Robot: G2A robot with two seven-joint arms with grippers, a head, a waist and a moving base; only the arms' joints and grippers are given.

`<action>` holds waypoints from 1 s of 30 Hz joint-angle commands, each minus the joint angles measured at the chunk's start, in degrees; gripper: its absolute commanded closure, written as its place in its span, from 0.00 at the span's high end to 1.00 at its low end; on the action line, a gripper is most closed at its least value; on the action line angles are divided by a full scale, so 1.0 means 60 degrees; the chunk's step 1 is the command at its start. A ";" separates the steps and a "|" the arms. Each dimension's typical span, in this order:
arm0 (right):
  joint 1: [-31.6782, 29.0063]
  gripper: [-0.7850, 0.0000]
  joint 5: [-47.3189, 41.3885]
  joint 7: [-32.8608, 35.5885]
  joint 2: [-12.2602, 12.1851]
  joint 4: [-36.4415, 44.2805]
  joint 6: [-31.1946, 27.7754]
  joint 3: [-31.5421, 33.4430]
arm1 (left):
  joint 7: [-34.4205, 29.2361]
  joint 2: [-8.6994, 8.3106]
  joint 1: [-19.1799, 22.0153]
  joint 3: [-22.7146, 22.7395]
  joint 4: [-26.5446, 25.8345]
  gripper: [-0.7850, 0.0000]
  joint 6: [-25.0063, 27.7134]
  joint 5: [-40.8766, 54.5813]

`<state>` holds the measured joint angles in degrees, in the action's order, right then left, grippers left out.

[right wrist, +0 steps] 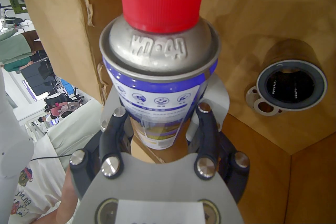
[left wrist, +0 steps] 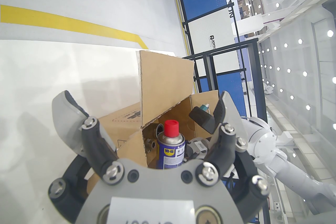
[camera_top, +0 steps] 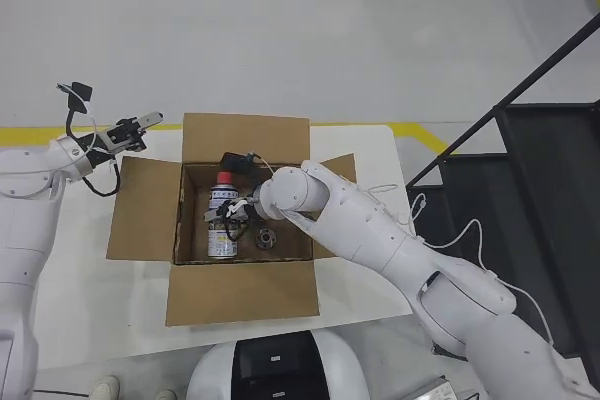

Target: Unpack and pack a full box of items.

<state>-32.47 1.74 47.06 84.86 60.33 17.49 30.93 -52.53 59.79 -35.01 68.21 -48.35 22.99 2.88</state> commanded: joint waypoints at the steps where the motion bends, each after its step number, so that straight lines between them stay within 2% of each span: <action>1: 0.0095 0.00 -0.0017 -0.0047 0.0129 -0.0250 0.0069 -0.0109 | 0.0000 0.0000 0.0000 0.0000 0.0000 1.00 0.0001 0.0005; 2: 0.0151 0.36 -0.0019 -0.0051 0.0199 -0.0382 0.0101 -0.0172 | 0.0000 0.0000 0.0000 0.0000 0.0000 1.00 0.0001 0.0005; 4: 0.0263 1.00 -0.0042 -0.0028 0.0348 -0.0642 0.0129 -0.0301 | 0.0000 0.0000 0.0000 0.0000 0.0000 1.00 0.0001 0.0005; 12: 0.0580 1.00 -0.0192 -0.0163 0.0804 -0.1263 -0.0266 -0.0454 | 0.0000 0.0000 0.0000 0.0000 0.0000 1.00 0.0001 0.0005; 15: 0.0571 1.00 -0.0266 -0.0144 0.0841 -0.1311 -0.0512 -0.0333 | 0.0000 0.0000 0.0000 0.0000 0.0000 1.00 0.0001 0.0005; 18: 0.0442 1.00 -0.0580 0.0006 0.0778 -0.1067 -0.1275 0.0002 | 0.0000 0.0000 0.0000 0.0000 0.0000 1.00 0.0001 0.0005; 22: 0.0017 1.00 -0.0897 0.0392 0.0480 -0.0421 -0.2647 0.0701 | 0.0182 -0.0014 -0.0125 0.0029 -0.0058 1.00 -0.0119 -0.0050; 26: -0.0789 1.00 -0.1234 0.1111 -0.0016 0.0834 -0.4132 0.1768 | 0.0351 -0.0158 -0.0371 0.0331 -0.0050 1.00 -0.0472 -0.0307; 30: -0.1947 1.00 -0.1431 0.1492 -0.0567 0.2505 -0.4787 0.3186 | 0.0336 -0.0301 -0.0593 0.0654 -0.0018 1.00 -0.0716 -0.0401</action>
<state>-42.19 -6.89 55.67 82.27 72.34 -10.86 47.48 -50.59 58.18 -38.22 71.67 -48.45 18.97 0.55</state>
